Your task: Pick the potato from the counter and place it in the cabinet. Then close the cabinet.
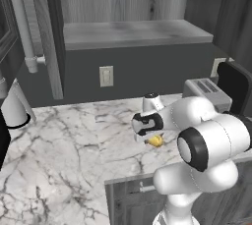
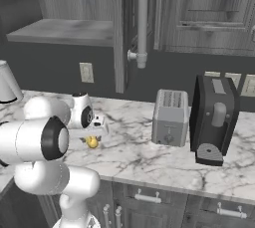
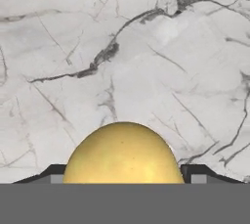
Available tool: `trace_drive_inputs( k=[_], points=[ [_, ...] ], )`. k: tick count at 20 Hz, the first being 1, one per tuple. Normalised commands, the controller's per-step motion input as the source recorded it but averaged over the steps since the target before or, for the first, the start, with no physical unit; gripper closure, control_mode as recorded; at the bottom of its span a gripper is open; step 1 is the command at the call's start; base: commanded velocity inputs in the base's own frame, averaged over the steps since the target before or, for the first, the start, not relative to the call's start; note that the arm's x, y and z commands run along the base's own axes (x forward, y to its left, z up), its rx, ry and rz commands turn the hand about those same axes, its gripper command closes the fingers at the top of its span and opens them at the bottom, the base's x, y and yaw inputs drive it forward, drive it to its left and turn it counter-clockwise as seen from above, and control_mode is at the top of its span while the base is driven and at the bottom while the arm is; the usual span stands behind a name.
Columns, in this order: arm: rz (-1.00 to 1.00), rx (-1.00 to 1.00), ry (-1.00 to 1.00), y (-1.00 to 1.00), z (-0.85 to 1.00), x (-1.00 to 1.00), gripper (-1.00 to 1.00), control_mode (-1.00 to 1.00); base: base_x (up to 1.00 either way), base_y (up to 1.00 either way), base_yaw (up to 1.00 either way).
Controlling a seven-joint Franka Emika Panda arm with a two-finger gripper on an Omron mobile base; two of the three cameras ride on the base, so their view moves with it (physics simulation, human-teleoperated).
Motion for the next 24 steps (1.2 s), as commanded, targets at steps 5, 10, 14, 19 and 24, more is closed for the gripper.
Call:
trace_drive_inputs(
  k=[5,10,14,19,24],
  points=[
    [0.00,0.11,-0.40,-0.21,0.48,-0.51,1.00,-1.00,0.00,0.00,0.00],
    [0.00,0.10,-0.19,0.00,1.00,-0.05,1.00,-1.00,0.00,0.00,0.00],
    [0.08,0.12,0.00,0.00,1.00,0.01,1.00,-1.00,0.00,0.00,0.00],
    [0.06,0.07,0.00,0.00,1.00,0.04,1.00,-1.00,0.00,0.00,0.00],
    [0.03,0.01,-0.05,0.00,1.00,0.14,1.00,-1.00,0.00,0.00,0.00]
  ],
)
